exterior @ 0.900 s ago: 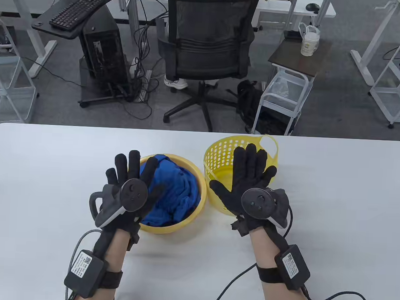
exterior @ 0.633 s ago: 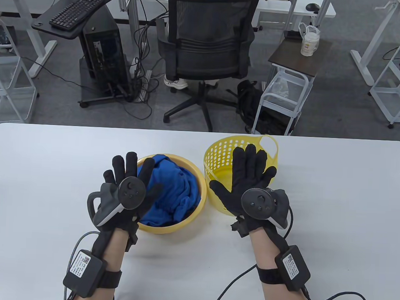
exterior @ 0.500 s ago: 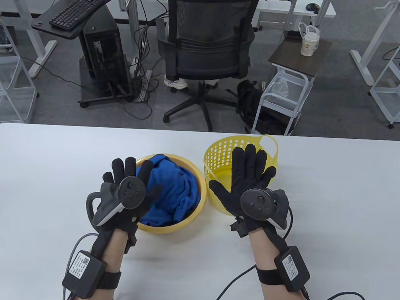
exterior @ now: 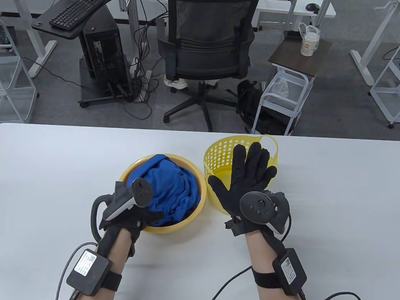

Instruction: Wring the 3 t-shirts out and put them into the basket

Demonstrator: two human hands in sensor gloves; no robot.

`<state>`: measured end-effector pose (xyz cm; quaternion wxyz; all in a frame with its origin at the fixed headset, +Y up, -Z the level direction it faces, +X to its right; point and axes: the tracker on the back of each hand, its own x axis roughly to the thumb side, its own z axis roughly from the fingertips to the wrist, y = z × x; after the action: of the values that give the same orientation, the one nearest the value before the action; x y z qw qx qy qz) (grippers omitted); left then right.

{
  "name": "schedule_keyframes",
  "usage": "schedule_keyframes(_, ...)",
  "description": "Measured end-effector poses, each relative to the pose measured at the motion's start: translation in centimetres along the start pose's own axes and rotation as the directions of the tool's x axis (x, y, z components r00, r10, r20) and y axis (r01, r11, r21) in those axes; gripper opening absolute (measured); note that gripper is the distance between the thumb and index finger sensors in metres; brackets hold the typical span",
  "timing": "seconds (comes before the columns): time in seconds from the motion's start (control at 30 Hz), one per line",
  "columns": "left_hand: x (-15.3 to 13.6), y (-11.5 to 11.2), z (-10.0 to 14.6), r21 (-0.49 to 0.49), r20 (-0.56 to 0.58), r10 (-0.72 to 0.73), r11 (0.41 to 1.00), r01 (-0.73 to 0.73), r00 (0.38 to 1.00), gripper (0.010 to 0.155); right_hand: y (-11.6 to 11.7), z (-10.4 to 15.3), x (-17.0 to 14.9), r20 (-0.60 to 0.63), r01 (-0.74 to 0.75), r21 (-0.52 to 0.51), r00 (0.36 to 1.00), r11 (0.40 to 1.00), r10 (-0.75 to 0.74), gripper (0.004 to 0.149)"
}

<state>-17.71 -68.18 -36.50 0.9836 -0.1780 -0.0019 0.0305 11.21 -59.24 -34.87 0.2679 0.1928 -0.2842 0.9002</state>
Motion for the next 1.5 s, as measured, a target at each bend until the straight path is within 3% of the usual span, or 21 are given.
schedule_keyframes(0.07, 0.9, -0.5, -0.6, -0.010, -0.025, -0.062, 0.998, 0.061, 0.998, 0.075, -0.3, 0.0, 0.3, -0.015, 0.029, -0.018, 0.999, 0.999, -0.030, 0.093)
schedule_keyframes(0.13, 0.8, -0.2, -0.7, 0.011, -0.113, -0.090, 0.996, 0.092, 0.989, 0.045, -0.5, 0.0, 0.6, -0.025, 0.063, -0.034, 0.998, 0.997, -0.064, 0.092)
schedule_keyframes(0.2, 0.4, 0.4, -0.6, 0.017, -0.112, -0.065, 0.998, 0.067, 0.992, 0.041, -0.7, 0.0, 0.8, -0.019, 0.092, -0.034, 0.996, 0.995, -0.093, 0.092)
schedule_keyframes(0.3, -0.7, 3.4, 0.7, 0.131, -0.054, 0.149, 0.981, -0.141, 0.987, 0.042, -0.9, 0.0, 0.8, -0.026, 0.128, -0.038, 0.991, 0.991, -0.129, 0.092)
schedule_keyframes(0.4, -2.2, 8.3, 3.5, 0.288, -0.003, 0.358, 0.894, -0.342, 0.934, 0.042, -0.8, -0.1, 0.7, -0.030, 0.160, -0.020, 0.987, 0.987, -0.161, 0.092)
schedule_keyframes(0.5, -3.6, 13.5, 7.0, 0.398, 0.228, 0.551, 0.699, -0.593, 0.803, 0.042, -0.4, -0.3, 0.5, -0.038, 0.173, 0.045, 0.985, 0.984, -0.171, 0.097)
schedule_keyframes(0.6, -3.8, 17.1, 10.4, 0.324, 0.457, 0.700, 0.444, -0.835, 0.549, 0.042, 0.0, -0.6, 0.6, -0.062, 0.211, 0.191, 0.977, 0.959, -0.203, 0.104)
schedule_keyframes(0.67, -3.4, 18.8, 12.3, 0.283, 0.582, 0.685, 0.336, -0.899, 0.439, 0.042, 0.5, -0.6, 0.7, -0.075, 0.242, 0.268, 0.970, 0.932, -0.231, 0.110)
schedule_keyframes(0.73, -2.5, 20.0, 14.1, 0.187, 0.674, 0.660, 0.283, -0.941, 0.332, 0.042, 1.1, -0.7, 0.8, -0.070, 0.244, 0.329, 0.970, 0.912, -0.234, 0.115)
schedule_keyframes(0.83, -0.3, 21.5, 17.0, -0.020, 0.782, 0.602, 0.285, -0.958, 0.162, 0.042, 2.2, -0.6, 1.3, -0.041, 0.197, 0.451, 0.979, 0.870, -0.200, 0.123)
schedule_keyframes(0.93, 2.0, 22.5, 19.4, -0.126, 0.827, 0.556, 0.317, -0.940, 0.076, 0.042, 3.7, -0.3, 3.0, 0.036, 0.201, 0.521, 0.966, 0.829, -0.257, 0.128)
schedule_keyframes(1.0, 3.7, 22.8, 20.6, -0.160, 0.850, 0.525, 0.350, -0.923, 0.052, 0.042, 5.0, 0.3, 4.7, 0.052, 0.267, 0.604, 0.927, 0.751, -0.371, 0.131)
schedule_keyframes(1.07, 4.9, 22.8, 21.2, -0.234, 0.852, 0.524, 0.370, -0.899, -0.006, 0.042, 5.8, 0.8, 6.3, 0.041, 0.334, 0.594, 0.896, 0.731, -0.443, 0.132)
schedule_keyframes(1.1, 5.6, 22.6, 21.4, -0.313, 0.835, 0.546, 0.373, -0.873, -0.066, 0.042, 6.0, 1.1, 7.1, 0.076, 0.350, 0.540, 0.886, 0.766, -0.458, 0.131)
schedule_keyframes(1.13, 5.9, 22.5, 21.4, -0.363, 0.821, 0.562, 0.370, -0.855, -0.105, 0.042, 6.0, 1.2, 7.5, 0.090, 0.362, 0.470, 0.888, 0.805, -0.452, 0.123)
schedule_keyframes(1.2, 5.5, 22.2, 21.4, -0.427, 0.798, 0.577, 0.337, -0.839, -0.174, 0.042, 5.7, 1.5, 8.0, 0.044, 0.376, 0.299, 0.913, 0.877, -0.407, 0.080)
schedule_keyframes(1.27, 3.9, 22.3, 21.4, -0.383, 0.817, 0.551, 0.299, -0.874, -0.170, 0.042, 5.4, 1.3, 7.4, 0.040, 0.303, 0.288, 0.944, 0.909, -0.327, 0.057)
schedule_keyframes(1.33, 0.8, 22.6, 21.5, -0.305, 0.835, 0.532, 0.231, -0.924, -0.142, 0.042, 4.6, 0.8, 5.7, -0.010, 0.212, 0.251, 0.976, 0.944, -0.216, 0.052)
schedule_keyframes(1.37, -1.4, 22.6, 21.5, -0.227, 0.853, 0.513, 0.198, -0.954, -0.097, 0.042, 3.5, 0.6, 4.3, -0.083, 0.217, 0.155, 0.975, 0.964, -0.206, 0.050)
schedule_keyframes(1.43, -5.2, 22.3, 21.4, -0.104, 0.864, 0.503, 0.131, -0.986, -0.025, 0.042, 1.4, 0.2, 2.0, -0.178, 0.323, 0.002, 0.931, 0.946, -0.318, 0.049)
schedule_keyframes(1.5, -9.1, 21.3, 20.9, 0.048, 0.834, 0.545, 0.080, -0.996, 0.084, 0.041, -1.2, -0.1, -0.4, -0.255, 0.487, -0.129, 0.826, 0.864, -0.503, 0.050)
